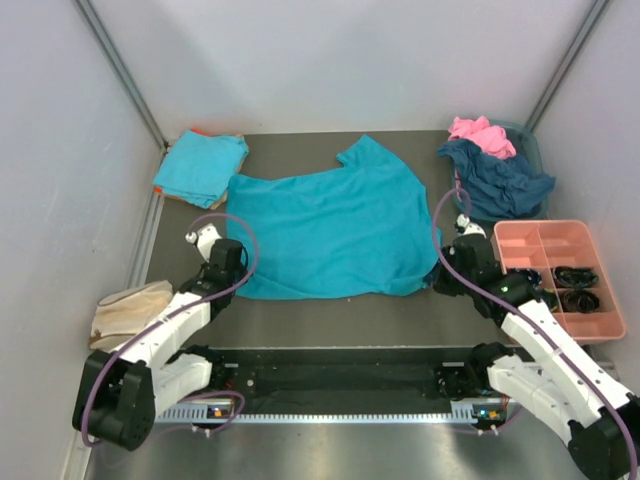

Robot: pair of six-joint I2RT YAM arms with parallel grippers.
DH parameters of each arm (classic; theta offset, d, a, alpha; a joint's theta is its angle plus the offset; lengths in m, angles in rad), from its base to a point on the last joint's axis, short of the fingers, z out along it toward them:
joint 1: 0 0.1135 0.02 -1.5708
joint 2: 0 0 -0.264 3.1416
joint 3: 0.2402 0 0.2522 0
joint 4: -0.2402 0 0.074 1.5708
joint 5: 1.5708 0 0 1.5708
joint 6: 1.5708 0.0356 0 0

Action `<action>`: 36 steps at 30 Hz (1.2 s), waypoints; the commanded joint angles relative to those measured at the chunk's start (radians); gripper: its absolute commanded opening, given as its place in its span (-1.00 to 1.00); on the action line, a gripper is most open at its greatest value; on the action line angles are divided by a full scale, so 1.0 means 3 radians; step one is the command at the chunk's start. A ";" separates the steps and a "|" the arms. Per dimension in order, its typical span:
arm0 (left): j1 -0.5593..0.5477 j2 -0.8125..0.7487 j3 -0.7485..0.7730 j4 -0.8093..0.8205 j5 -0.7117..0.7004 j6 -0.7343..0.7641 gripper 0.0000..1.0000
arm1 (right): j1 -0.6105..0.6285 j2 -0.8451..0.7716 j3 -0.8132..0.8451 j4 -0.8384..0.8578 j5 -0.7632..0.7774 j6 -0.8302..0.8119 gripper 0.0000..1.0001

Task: Fold and stack the t-shirts
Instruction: Flatten the tshirt out

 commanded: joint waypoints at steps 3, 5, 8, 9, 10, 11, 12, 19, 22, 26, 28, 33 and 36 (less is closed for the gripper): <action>0.0004 0.0109 0.0275 -0.0193 -0.0324 -0.0012 -1.00 | 0.0035 0.0092 0.0068 -0.0169 0.0193 0.0167 -1.00; 0.0004 0.0125 0.0316 -0.0280 -0.0385 -0.0028 -1.00 | 0.0035 0.0148 0.0093 -0.0180 0.0249 0.0213 -1.00; 0.0009 0.0089 0.0373 -0.0326 -0.0523 -0.0002 -1.00 | 0.0035 0.0159 0.0170 -0.0236 0.0407 0.0244 -1.00; 0.0009 0.0069 0.0383 -0.0367 -0.0559 0.0003 -1.00 | 0.0030 0.0169 0.0190 -0.0312 0.0463 0.0249 -1.00; 0.0014 0.0053 0.0408 -0.0382 -0.0615 0.0023 -1.00 | 0.0035 0.0174 0.0231 -0.0363 0.0514 0.0254 -1.00; 0.0014 0.0053 0.0409 -0.0403 -0.0631 0.0033 -1.00 | 0.0030 0.0205 0.0246 -0.0394 0.0596 0.0259 -1.00; 0.0014 0.0043 0.0419 -0.0428 -0.0651 0.0039 -1.00 | 0.0035 0.0215 0.0247 -0.0420 0.0622 0.0265 -1.00; 0.0025 0.0007 0.0419 -0.0536 -0.0687 0.0034 -1.00 | 0.0025 0.0226 0.0359 -0.0614 0.0811 0.0346 -1.00; 0.0030 -0.0039 0.0373 -0.0541 -0.0636 0.0028 -1.00 | 0.0030 0.0220 0.0420 -0.0706 0.0903 0.0336 -1.00; 0.0025 -0.0029 0.0342 -0.0562 -0.0519 0.0034 -1.00 | 0.0035 0.0210 0.0472 -0.0834 0.0904 0.0316 -1.00; 0.0025 -0.0019 0.0352 -0.0587 -0.0427 0.0028 -1.00 | 0.0030 0.0205 0.0477 -0.0860 0.0858 0.0316 -1.00; 0.0014 -0.0018 0.0307 -0.0649 -0.0069 -0.0043 -1.00 | 0.0030 0.0179 0.0405 -0.0937 0.0566 0.0346 -1.00; -0.0001 -0.0075 0.0255 -0.0674 -0.0017 -0.0058 -1.00 | 0.0030 0.0215 0.0369 -0.0932 0.0546 0.0382 -1.00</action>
